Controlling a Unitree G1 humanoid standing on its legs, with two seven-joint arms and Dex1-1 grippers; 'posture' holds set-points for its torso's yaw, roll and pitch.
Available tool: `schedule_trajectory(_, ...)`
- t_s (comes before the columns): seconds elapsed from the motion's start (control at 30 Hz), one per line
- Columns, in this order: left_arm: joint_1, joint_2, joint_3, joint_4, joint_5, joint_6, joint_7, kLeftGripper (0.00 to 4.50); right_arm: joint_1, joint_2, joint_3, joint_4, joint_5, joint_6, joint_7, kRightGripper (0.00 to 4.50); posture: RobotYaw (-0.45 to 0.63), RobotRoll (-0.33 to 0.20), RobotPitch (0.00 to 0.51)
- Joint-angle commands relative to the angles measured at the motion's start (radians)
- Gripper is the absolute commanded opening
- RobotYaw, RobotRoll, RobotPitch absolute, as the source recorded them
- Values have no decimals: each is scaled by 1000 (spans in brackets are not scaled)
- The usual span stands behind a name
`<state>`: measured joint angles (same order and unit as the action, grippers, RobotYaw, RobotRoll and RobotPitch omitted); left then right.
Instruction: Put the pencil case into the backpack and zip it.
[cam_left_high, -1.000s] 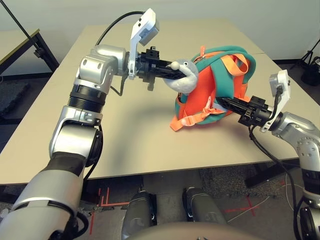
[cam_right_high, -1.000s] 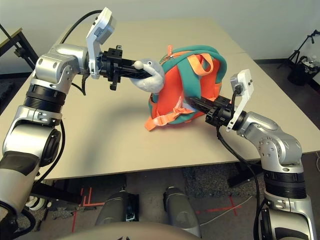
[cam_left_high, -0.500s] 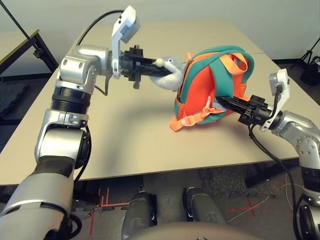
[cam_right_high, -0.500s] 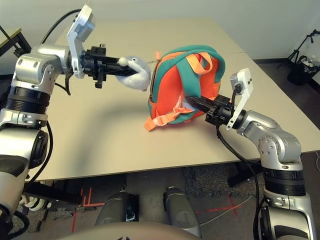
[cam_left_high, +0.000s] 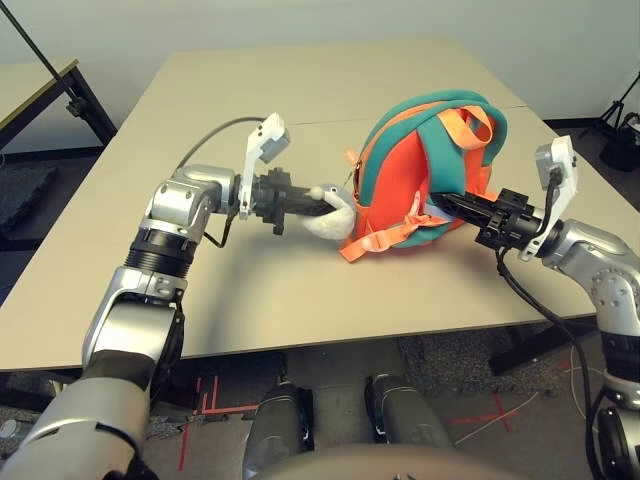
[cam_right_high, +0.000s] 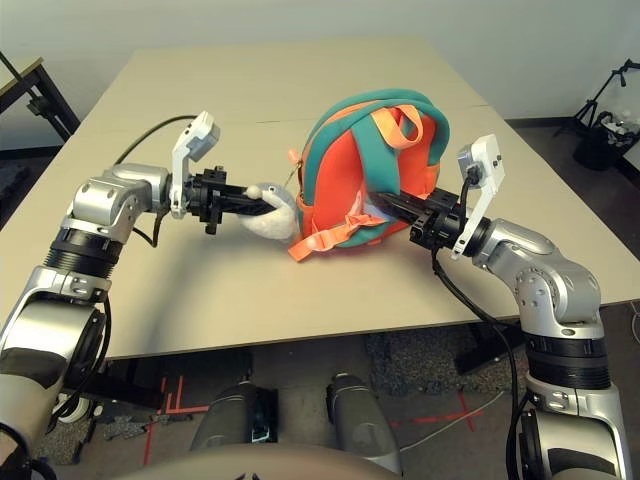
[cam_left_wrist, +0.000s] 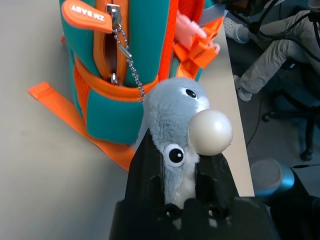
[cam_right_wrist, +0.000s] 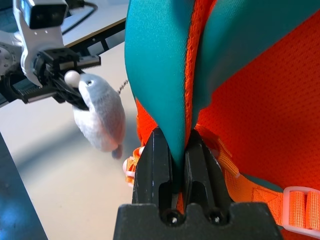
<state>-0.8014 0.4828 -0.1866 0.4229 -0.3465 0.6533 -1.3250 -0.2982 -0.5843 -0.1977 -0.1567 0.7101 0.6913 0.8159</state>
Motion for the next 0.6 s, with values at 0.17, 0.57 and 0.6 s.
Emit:
schedule_trajectory(0.17, 27, -9, -4, 84, 22, 5, 32, 405, -2, -7, 15, 4, -12, -4, 13, 0, -199, 0, 18)
schedule_trajectory(0.57, 63, -2, 44, 30, -24, 58, 53, 1146, -8, -19, 31, 8, -30, 9, 36, 0, -190, 0, 26)
schedule_trajectory(0.6, 64, 4, 53, 21, -28, 66, 58, 1457, -7, -25, 33, 7, -31, 13, 40, 0, -188, 0, 28)
